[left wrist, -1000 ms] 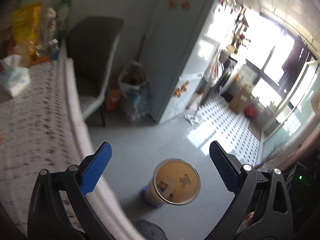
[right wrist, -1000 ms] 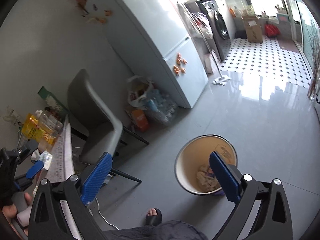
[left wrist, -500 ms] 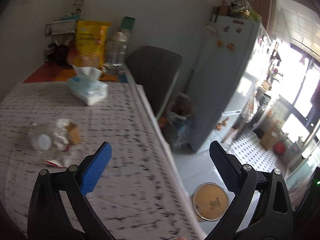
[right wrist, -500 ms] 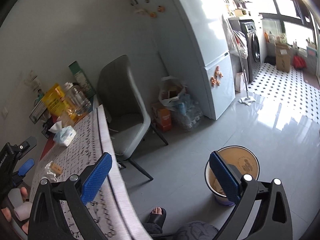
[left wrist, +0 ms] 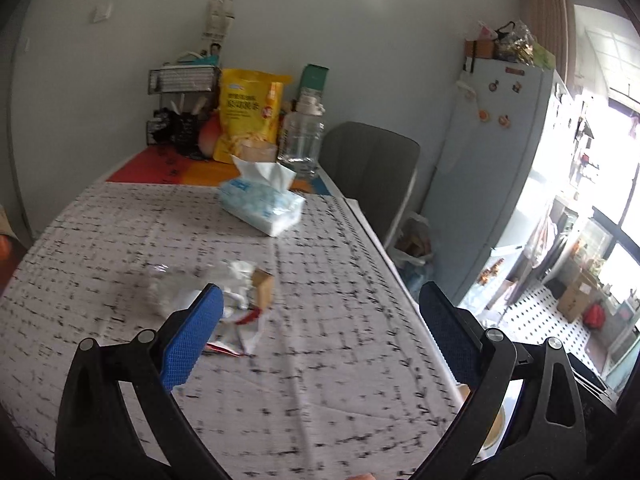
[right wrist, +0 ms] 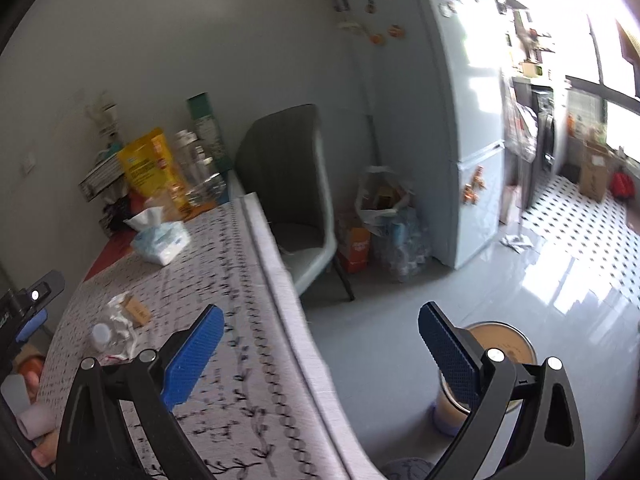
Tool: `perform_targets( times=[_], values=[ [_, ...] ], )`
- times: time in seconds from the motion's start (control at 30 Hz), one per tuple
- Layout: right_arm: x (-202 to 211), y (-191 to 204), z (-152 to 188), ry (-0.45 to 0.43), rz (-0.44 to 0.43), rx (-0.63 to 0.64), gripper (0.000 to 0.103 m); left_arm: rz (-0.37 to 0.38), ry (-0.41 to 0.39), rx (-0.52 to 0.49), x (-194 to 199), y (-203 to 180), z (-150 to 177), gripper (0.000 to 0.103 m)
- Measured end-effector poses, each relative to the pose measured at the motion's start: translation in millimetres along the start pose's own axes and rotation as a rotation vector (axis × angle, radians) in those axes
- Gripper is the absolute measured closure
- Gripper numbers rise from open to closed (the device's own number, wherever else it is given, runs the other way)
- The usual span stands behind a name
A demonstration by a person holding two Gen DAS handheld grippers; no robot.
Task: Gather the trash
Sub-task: 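Bring both tools back to the table toward the plastic bottle, then grasp the crumpled plastic bottle by its cap end with the left tool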
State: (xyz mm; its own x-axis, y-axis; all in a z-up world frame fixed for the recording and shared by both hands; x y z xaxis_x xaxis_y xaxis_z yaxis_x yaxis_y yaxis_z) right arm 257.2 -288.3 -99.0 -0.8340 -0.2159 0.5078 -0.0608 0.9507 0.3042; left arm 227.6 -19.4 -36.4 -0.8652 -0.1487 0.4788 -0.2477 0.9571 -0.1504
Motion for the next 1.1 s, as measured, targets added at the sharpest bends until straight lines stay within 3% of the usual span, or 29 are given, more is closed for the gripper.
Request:
perform_targets(
  times=[0.2, 0.43, 0.6, 0.9, 1.1],
  values=[
    [-6, 38, 2, 0.014, -0.108, 0.028, 0.008, 0.05, -0.001, 0.03, 3, 36, 1, 0.006],
    [-23, 77, 5, 0.049, -0.184, 0.079, 0.008, -0.001, 0.022, 0.09, -4, 107, 0, 0.006],
    [-40, 96, 9, 0.09, -0.217, 0.095, 0.008, 0.01, 0.068, 0.132, -16, 146, -5, 0.006],
    [-73, 119, 8, 0.155, -0.276, 0.132, 0.008, -0.038, 0.146, 0.234, -50, 179, 5, 0.006],
    [-91, 121, 11, 0.18, -0.308, 0.111, 0.008, -0.087, 0.163, 0.26, -75, 173, 10, 0.006]
  ],
)
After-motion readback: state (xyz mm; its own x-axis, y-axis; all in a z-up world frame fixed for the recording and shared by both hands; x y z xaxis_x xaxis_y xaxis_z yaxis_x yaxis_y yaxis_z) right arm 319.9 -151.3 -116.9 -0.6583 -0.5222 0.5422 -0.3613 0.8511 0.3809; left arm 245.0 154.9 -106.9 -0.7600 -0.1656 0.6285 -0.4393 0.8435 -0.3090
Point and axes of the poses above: each gripper's, at about its wrist camera, not at the fingertips, and x roughly against the way its jaws point, y to its left, z to its underside, the point moved 8 cm from there along -x, roughly the way its jaws point, and after that the axes turned 5 degrees about -z, right-handed, at the moved point
